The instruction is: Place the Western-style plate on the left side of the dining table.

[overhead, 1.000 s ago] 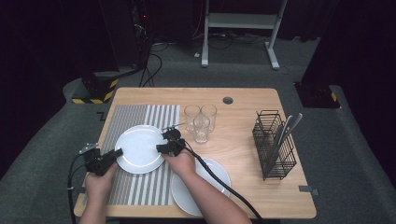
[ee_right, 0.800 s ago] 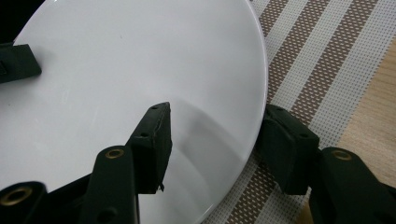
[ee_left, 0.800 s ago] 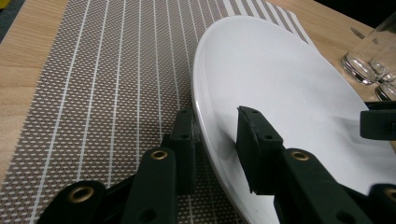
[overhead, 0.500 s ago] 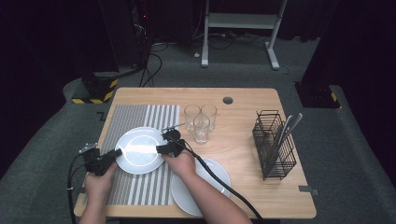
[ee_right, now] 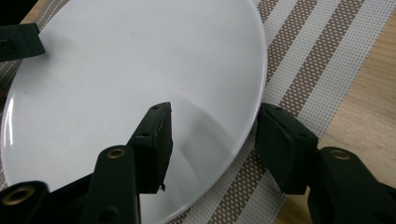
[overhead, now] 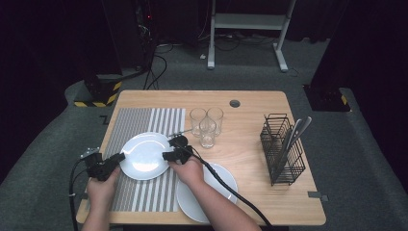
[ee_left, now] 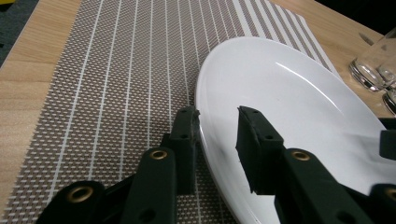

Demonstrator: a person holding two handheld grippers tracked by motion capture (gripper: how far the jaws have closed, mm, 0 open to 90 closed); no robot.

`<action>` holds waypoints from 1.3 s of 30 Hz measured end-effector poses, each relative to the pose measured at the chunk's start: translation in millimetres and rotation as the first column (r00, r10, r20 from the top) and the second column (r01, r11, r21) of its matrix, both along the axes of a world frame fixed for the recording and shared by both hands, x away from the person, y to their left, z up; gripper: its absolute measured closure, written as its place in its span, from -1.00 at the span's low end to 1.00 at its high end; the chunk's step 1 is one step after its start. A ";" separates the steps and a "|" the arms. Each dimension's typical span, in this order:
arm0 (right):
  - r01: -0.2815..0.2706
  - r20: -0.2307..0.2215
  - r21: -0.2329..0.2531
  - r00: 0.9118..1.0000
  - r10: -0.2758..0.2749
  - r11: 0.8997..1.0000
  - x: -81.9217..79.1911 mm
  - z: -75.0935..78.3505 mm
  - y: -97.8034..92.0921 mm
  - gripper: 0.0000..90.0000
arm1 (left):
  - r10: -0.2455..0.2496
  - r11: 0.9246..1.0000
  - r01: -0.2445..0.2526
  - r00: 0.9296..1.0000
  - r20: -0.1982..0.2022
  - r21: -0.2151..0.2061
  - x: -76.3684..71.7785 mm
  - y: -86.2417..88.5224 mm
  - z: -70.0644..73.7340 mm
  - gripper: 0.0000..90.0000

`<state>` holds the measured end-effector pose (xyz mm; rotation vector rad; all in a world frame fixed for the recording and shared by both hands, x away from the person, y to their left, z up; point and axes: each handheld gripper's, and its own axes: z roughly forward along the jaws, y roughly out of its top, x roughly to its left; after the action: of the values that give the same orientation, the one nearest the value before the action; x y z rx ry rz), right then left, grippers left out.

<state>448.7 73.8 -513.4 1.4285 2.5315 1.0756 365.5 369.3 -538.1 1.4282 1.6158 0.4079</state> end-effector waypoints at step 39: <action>-0.020 0.176 0.044 0.984 0.012 0.999 -30.9 21.6 -35.0 0.08 | 0.024 0.997 -0.029 0.997 0.072 0.069 -7.4 -3.1 9.4 0.52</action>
<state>417.8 38.8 -491.9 1.2629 2.4147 1.2111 358.1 366.2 -528.7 1.4291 1.5781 0.5302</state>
